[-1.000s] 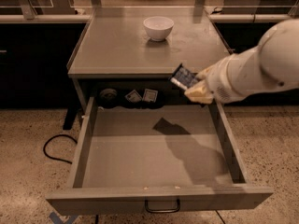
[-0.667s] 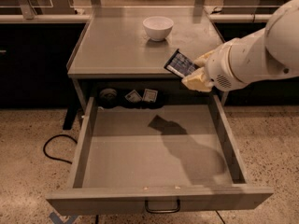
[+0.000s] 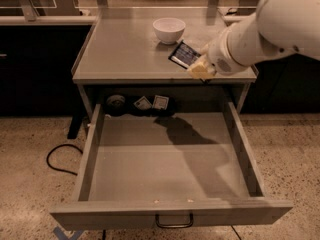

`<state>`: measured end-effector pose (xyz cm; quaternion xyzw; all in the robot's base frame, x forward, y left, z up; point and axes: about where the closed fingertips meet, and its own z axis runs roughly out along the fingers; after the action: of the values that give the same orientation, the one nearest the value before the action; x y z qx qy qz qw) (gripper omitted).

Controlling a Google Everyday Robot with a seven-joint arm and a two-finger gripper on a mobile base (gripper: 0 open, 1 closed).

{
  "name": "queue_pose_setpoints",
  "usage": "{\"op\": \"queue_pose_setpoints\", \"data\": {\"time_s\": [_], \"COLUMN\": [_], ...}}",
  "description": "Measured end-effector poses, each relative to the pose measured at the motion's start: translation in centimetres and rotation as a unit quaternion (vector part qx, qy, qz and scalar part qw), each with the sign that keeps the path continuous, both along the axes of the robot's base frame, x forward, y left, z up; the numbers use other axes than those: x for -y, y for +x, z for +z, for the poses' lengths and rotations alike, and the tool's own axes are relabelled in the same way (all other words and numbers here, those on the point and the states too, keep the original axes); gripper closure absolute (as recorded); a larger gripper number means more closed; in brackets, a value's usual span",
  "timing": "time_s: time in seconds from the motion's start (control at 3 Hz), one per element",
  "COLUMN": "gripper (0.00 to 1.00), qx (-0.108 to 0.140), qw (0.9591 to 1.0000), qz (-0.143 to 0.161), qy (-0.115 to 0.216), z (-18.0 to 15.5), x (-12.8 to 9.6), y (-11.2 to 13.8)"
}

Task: Pick rxbar blueberry from top drawer and place on counter

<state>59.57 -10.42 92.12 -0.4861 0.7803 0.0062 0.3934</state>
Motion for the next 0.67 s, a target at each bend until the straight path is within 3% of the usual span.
{"op": "queue_pose_setpoints", "data": {"time_s": [0.33,0.67], "gripper": [1.0,1.0], "qx": [0.0,0.03], "qw": [0.9997,0.9995], "qz": [-0.016,0.007], "qy": [-0.021,-0.011], "z": [0.6,3.9], "x": [-1.5,-5.6], "y": [7.6,10.0]}}
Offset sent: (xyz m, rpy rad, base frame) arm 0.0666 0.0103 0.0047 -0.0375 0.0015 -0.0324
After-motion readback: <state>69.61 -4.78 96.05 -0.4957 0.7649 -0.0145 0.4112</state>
